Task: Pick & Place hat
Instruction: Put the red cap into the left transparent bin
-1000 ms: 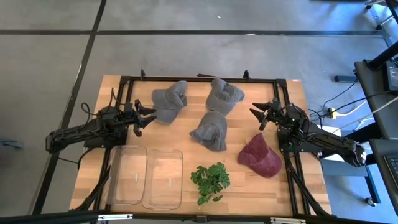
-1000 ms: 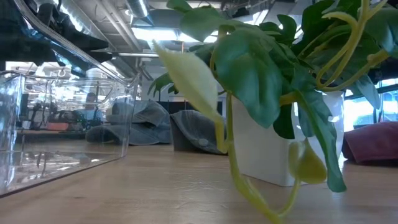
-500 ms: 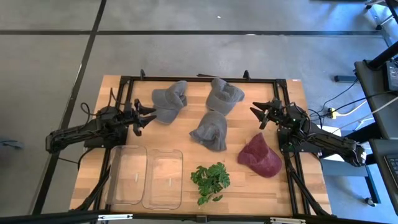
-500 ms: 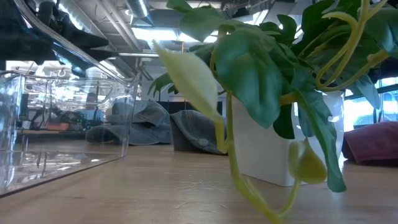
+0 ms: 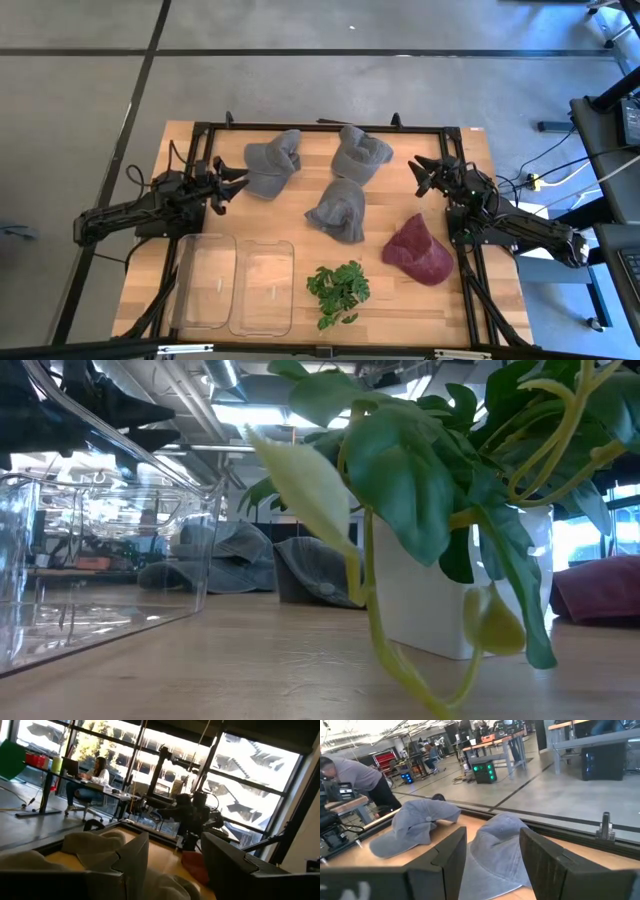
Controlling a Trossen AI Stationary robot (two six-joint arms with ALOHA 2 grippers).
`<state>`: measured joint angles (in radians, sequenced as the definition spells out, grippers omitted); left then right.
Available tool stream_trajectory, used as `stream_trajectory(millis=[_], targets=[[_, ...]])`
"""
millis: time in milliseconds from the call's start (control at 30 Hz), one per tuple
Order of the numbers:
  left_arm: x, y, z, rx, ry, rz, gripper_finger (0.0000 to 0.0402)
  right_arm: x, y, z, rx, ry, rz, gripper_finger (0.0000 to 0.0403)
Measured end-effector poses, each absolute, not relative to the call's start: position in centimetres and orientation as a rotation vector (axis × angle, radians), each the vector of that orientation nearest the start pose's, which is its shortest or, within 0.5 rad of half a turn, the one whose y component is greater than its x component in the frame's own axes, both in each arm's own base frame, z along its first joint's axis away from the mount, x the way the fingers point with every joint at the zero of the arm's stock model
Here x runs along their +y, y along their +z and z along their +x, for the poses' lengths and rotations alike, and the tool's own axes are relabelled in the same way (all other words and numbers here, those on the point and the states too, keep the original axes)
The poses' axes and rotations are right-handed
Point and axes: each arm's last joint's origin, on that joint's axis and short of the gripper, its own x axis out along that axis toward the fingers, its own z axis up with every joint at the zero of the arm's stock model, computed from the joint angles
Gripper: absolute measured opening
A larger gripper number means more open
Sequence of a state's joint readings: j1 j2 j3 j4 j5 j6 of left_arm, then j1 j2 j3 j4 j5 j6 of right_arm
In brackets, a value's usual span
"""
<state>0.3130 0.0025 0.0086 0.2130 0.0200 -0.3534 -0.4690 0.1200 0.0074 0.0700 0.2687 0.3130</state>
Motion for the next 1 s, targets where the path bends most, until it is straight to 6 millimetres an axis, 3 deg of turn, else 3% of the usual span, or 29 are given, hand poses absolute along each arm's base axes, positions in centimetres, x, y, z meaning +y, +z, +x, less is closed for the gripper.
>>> stream_trajectory(millis=[467, 733, 1000], targets=[[3.1, 18.9, 8.9, -0.316, 0.326, -0.369, 0.0178, -5.4, 16.3, 8.9, -0.085, -0.741, 0.328, 0.0184], [3.2, 19.6, 9.5, -0.364, 0.264, -0.378, 0.0178, -5.3, 18.7, 9.1, -0.319, -0.644, 0.310, 0.0184], [3.7, 19.4, 11.5, -0.200, 0.272, -0.403, 0.0178, -5.6, 19.2, 10.3, -0.284, -0.531, 0.316, 0.0184]])
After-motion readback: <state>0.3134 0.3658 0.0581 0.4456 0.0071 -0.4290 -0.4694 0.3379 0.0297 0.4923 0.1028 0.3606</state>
